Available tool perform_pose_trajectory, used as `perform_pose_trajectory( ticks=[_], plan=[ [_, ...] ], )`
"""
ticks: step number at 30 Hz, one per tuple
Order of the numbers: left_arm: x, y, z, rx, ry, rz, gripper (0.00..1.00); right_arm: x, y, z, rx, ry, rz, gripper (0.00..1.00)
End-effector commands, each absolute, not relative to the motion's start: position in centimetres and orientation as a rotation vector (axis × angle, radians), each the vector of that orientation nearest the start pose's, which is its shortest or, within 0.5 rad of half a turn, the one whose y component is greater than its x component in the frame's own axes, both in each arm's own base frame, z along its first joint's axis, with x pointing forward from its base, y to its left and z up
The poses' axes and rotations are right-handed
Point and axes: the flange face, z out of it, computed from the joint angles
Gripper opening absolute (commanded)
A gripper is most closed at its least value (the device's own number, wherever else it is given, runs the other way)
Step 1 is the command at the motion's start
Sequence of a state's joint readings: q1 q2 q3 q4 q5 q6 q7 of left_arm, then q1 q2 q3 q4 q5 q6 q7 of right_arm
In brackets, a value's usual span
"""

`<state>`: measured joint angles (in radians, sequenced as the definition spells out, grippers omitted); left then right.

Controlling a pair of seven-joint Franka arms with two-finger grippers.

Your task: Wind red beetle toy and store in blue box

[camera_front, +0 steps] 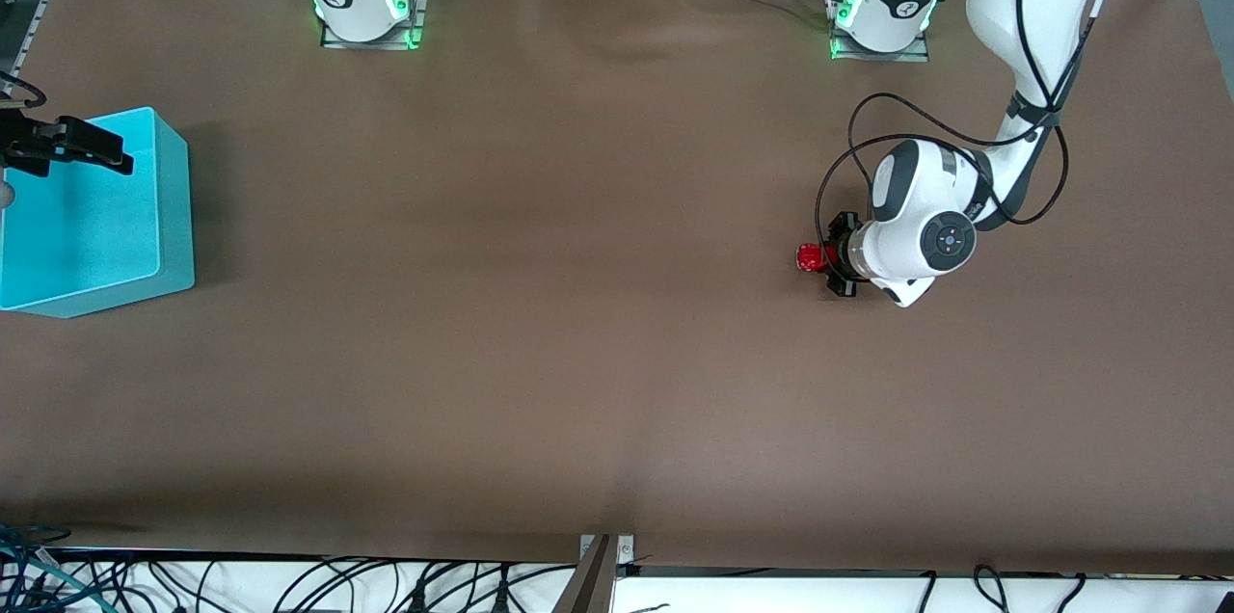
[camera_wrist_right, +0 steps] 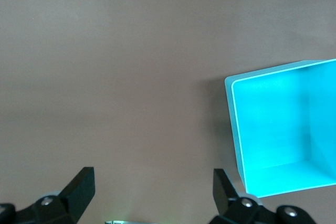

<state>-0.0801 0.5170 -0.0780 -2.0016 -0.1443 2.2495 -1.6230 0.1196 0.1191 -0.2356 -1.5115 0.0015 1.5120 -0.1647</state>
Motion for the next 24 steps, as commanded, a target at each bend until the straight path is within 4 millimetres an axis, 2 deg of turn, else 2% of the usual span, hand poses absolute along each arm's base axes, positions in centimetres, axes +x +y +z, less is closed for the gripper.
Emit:
perform_pose_trajectory(
  ticks=[1,13,24],
  plan=[
    [56.9,-6.6,13.7,2.322,2.282,-0.464,0.0,57.8,-6.1,58.6,-3.135,-0.087,0.185,1.0],
    [56.9,-2.0,12.4,2.296,2.351,-0.449,0.0,57.8,-6.0,58.5,-3.135,-0.089,0.19,1.0],
    [57.3,0.1,11.2,2.342,2.321,-0.447,0.0,57.8,-6.0,58.6,-3.136,-0.089,0.187,1.0]
  ],
)
